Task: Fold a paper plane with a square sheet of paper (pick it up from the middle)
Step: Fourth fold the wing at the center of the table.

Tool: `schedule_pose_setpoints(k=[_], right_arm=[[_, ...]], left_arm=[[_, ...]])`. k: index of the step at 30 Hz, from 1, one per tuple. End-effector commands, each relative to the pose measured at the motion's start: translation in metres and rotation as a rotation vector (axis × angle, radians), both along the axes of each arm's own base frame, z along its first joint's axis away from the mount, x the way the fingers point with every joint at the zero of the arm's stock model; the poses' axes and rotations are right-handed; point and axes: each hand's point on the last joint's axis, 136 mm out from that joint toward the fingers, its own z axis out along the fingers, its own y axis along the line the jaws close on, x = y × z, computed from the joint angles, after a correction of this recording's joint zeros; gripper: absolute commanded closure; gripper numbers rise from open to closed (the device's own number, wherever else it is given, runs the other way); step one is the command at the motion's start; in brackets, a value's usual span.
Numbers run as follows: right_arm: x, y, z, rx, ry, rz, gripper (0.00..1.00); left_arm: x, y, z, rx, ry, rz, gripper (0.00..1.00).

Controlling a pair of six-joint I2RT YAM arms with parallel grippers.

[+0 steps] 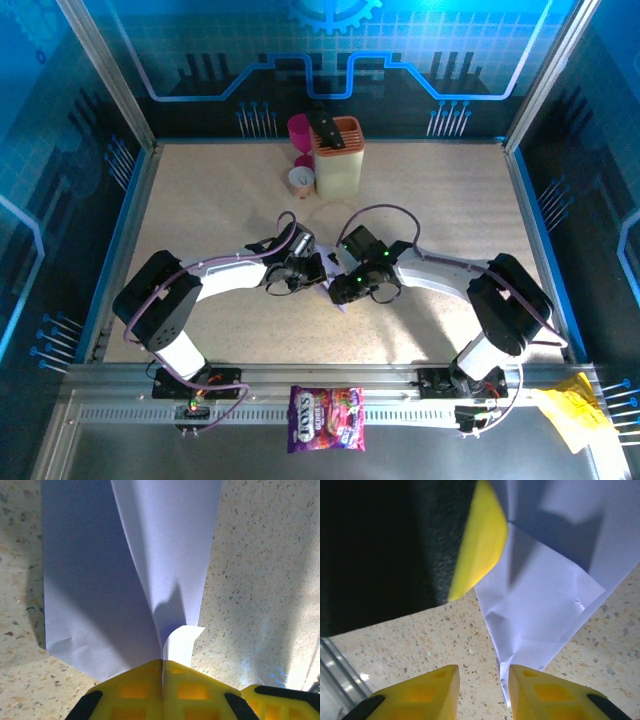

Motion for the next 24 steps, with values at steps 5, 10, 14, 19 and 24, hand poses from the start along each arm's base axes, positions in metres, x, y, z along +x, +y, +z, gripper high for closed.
schedule_pose_setpoints(k=[5,10,14,19,24], right_arm=[[0.004,-0.004,-0.011,-0.158,-0.119,0.015,0.67],[0.004,-0.003,-0.016,-0.204,-0.147,0.026,0.67],[0.004,-0.004,-0.022,-0.226,-0.144,0.029,0.69],[0.002,-0.006,-0.026,-0.233,-0.142,0.029,0.71],[0.002,-0.007,-0.028,-0.239,-0.143,0.027,0.75]], left_arm=[[-0.004,0.004,0.002,-0.013,0.07,0.054,1.0],[-0.004,0.004,0.004,-0.016,0.072,0.064,1.0],[-0.005,0.005,0.005,-0.019,0.07,0.068,1.0],[-0.005,0.006,0.006,-0.02,0.07,0.075,1.0],[-0.005,0.006,0.008,-0.021,0.068,0.078,1.0]])
